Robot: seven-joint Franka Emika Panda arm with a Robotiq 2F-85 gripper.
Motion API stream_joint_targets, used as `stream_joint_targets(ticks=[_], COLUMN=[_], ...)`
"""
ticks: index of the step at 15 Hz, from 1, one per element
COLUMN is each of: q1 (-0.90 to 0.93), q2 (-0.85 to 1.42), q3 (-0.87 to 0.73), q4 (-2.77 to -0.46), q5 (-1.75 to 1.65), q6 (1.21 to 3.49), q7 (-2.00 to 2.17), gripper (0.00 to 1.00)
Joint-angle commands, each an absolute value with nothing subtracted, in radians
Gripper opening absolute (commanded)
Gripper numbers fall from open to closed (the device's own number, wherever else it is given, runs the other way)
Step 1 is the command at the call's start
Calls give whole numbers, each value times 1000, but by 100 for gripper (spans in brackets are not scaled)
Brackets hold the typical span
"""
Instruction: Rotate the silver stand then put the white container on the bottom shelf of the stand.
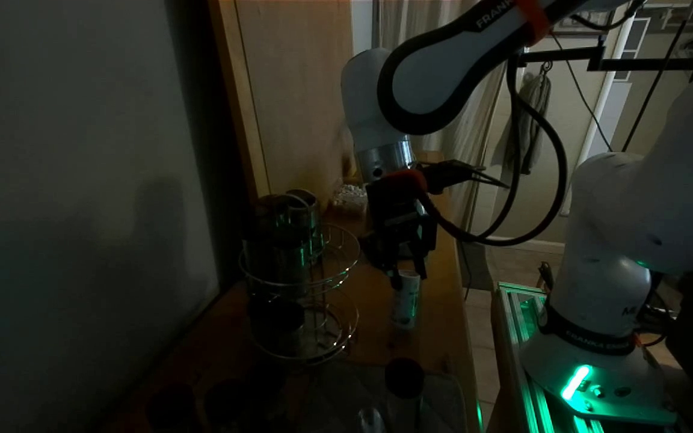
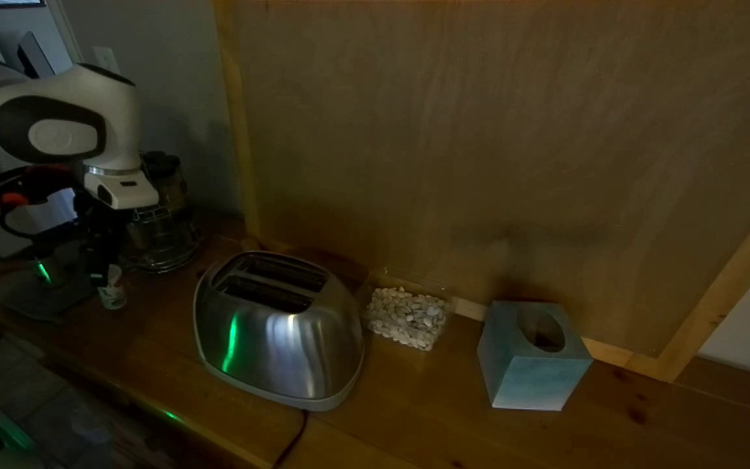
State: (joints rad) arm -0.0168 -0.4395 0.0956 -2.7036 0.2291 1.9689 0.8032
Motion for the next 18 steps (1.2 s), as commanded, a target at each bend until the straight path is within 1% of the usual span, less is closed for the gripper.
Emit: stream_joint_targets(ticks=[1,5,6,10,11,12,18], q1=[-38,-58,-47,-52,-65,-92,-150], q2=[-460,-473,-441,-441,-427,-417,-390], q3=[99,94,94,93,70,49,-61], q4=[-2718,-2717,-2708,-2708,-2693,-2693,-2665], q5=[234,218,227,226,255,276,410], q6=[1929,1889,1910,1907,1894,1925,1920], q7=[857,908,877,887,894,929,925], gripper=[24,24,49,49,24,24,24])
